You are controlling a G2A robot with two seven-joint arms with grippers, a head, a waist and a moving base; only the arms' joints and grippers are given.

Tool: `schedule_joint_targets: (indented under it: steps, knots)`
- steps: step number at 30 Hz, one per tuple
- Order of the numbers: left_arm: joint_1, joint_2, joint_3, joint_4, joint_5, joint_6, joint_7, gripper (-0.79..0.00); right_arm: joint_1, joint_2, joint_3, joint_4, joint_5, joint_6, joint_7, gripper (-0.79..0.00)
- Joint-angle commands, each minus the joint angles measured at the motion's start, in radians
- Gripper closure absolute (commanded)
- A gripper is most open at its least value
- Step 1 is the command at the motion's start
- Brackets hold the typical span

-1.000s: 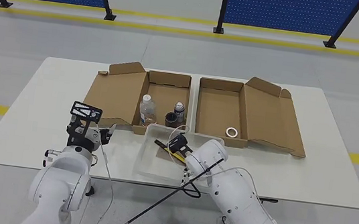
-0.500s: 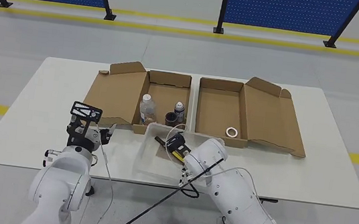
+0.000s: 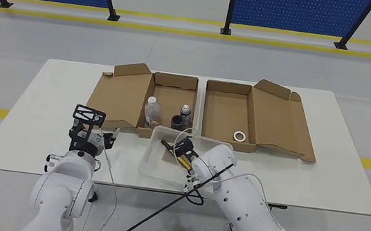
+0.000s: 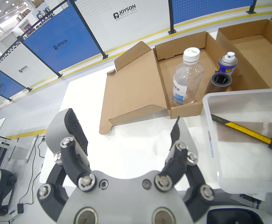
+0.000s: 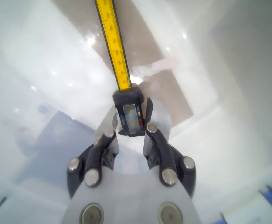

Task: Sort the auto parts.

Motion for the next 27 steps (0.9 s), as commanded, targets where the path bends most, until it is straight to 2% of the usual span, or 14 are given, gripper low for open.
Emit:
schedule_joint_targets:
  steps: [1, 7, 8, 10, 20, 27]
  knots:
    - [0.000, 0.000, 0.000, 0.000, 0.000, 0.000, 0.000, -0.785, -0.001, -0.001, 0.001, 0.005, 0.008, 0.011, 0.003, 0.000]
    - [0.000, 0.000, 0.000, 0.000, 0.000, 0.000, 0.000, -0.785, -0.001, -0.005, 0.000, 0.012, 0.021, 0.040, 0.004, -0.003]
    - [0.000, 0.000, 0.000, 0.000, 0.000, 0.000, 0.000, -0.785, -0.002, -0.005, -0.001, 0.013, 0.022, 0.040, 0.002, -0.102]
    - [0.000, 0.000, 0.000, 0.000, 0.000, 0.000, 0.000, -0.785, -0.003, -0.006, -0.004, 0.014, 0.019, 0.042, 0.000, -0.175]
    - [0.000, 0.000, 0.000, 0.000, 0.000, 0.000, 0.000, -0.785, 0.001, -0.006, -0.013, 0.013, -0.007, 0.034, -0.005, -0.292]
    - [0.000, 0.000, 0.000, 0.000, 0.000, 0.000, 0.000, -0.785, 0.018, -0.011, -0.026, 0.031, -0.011, 0.015, -0.010, -0.320]
